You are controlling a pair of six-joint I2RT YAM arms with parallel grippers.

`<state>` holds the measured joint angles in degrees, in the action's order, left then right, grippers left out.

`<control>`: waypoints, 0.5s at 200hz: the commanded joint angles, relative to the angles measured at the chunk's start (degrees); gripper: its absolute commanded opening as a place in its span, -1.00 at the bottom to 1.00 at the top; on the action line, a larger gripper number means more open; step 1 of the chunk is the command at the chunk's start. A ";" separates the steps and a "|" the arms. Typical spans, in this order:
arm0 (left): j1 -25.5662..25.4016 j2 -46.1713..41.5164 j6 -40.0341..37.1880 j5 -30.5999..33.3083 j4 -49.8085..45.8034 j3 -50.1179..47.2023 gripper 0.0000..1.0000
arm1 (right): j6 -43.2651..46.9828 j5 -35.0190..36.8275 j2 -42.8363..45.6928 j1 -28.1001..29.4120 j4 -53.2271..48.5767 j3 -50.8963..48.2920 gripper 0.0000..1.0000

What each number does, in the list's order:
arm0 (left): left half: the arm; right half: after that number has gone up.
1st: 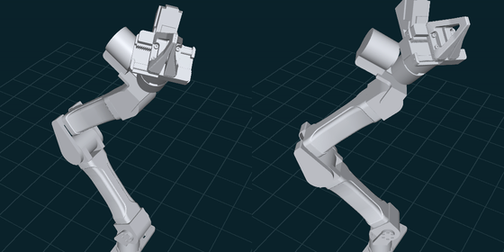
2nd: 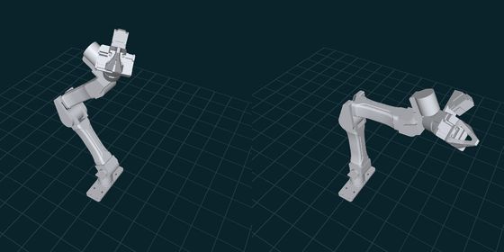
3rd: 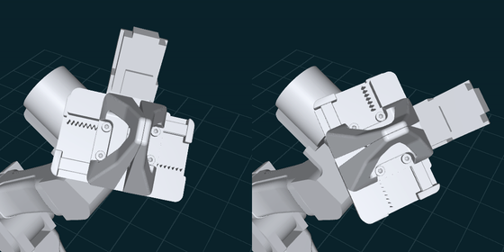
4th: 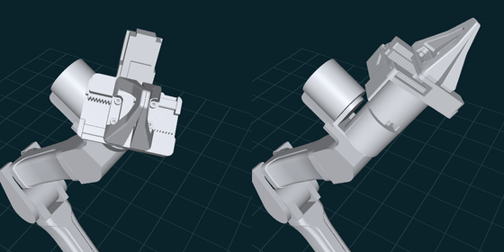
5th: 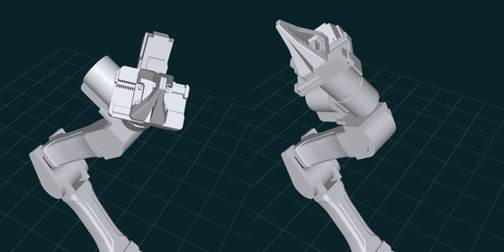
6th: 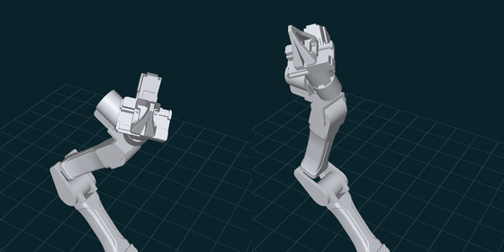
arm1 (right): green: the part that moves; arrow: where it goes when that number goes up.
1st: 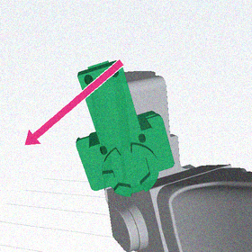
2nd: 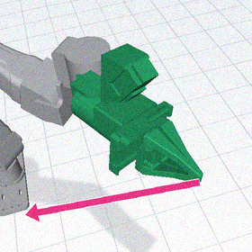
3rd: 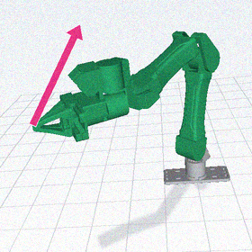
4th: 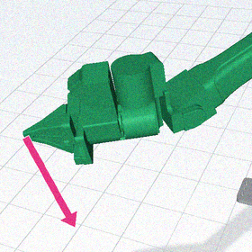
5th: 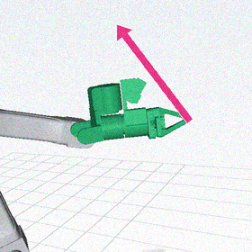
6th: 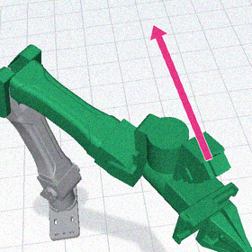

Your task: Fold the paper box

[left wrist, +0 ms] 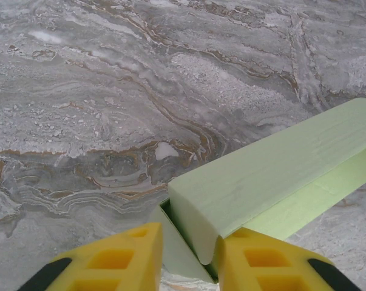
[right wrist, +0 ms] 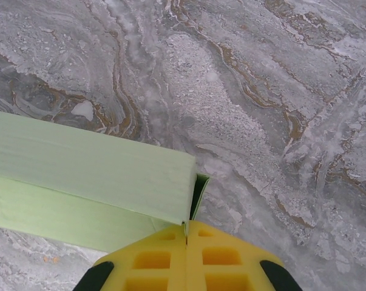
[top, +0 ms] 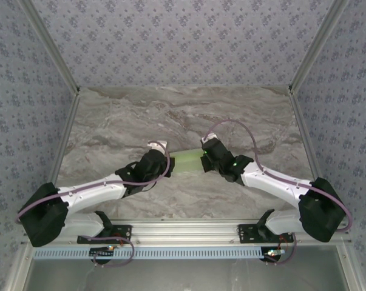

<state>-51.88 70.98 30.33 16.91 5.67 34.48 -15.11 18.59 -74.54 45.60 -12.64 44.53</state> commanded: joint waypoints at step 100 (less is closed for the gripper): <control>1.31 -10.03 -1.23 -9.50 0.26 -2.79 0.30 | -0.88 1.71 -1.13 0.58 -4.15 2.05 -0.98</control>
<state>-51.70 63.70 28.69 10.37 4.49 32.34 -15.25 19.14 -74.94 45.80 -13.91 45.36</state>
